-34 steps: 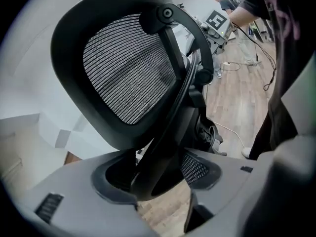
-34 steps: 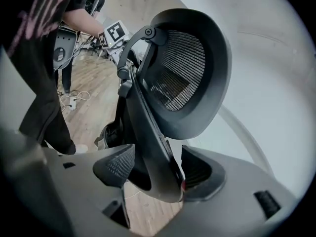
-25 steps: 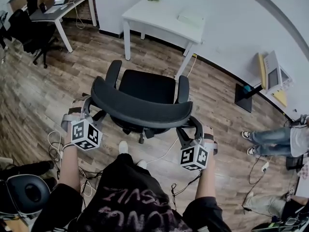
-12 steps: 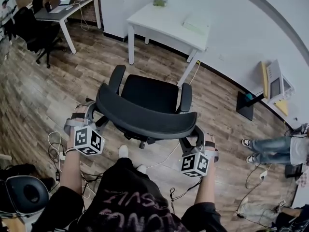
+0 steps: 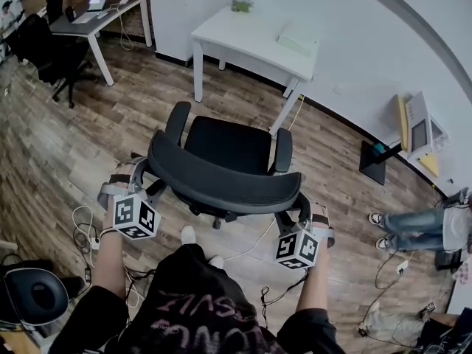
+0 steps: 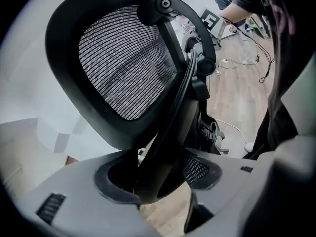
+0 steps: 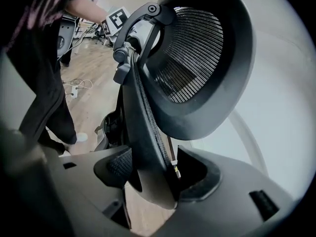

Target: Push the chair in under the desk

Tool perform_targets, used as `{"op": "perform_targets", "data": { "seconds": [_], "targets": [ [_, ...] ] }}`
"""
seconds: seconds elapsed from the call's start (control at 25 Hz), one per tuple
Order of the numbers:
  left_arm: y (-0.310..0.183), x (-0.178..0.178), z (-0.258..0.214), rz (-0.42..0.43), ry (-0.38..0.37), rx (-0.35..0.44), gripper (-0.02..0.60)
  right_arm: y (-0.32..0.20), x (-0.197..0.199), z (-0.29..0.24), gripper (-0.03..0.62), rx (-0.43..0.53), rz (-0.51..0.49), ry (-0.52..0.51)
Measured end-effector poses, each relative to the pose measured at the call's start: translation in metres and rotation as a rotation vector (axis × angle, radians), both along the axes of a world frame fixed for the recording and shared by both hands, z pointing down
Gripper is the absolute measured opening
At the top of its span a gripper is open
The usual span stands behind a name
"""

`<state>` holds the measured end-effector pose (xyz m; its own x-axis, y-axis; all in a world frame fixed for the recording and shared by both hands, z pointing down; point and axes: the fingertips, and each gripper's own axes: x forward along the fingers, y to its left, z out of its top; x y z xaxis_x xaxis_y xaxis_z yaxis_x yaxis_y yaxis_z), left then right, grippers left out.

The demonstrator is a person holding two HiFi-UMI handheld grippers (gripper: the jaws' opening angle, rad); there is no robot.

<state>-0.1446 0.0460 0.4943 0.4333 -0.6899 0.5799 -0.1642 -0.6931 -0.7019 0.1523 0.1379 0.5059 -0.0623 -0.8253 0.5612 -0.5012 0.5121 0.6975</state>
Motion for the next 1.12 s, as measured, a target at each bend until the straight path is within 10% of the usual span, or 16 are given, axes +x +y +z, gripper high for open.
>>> {"op": "perform_targets", "data": {
  "seconds": [1.12],
  "targets": [
    [-0.153, 0.019, 0.000, 0.088, 0.018, 0.004, 0.270, -0.140, 0.018, 0.002, 0.272, -0.022, 0.102, 0.033]
  ]
}}
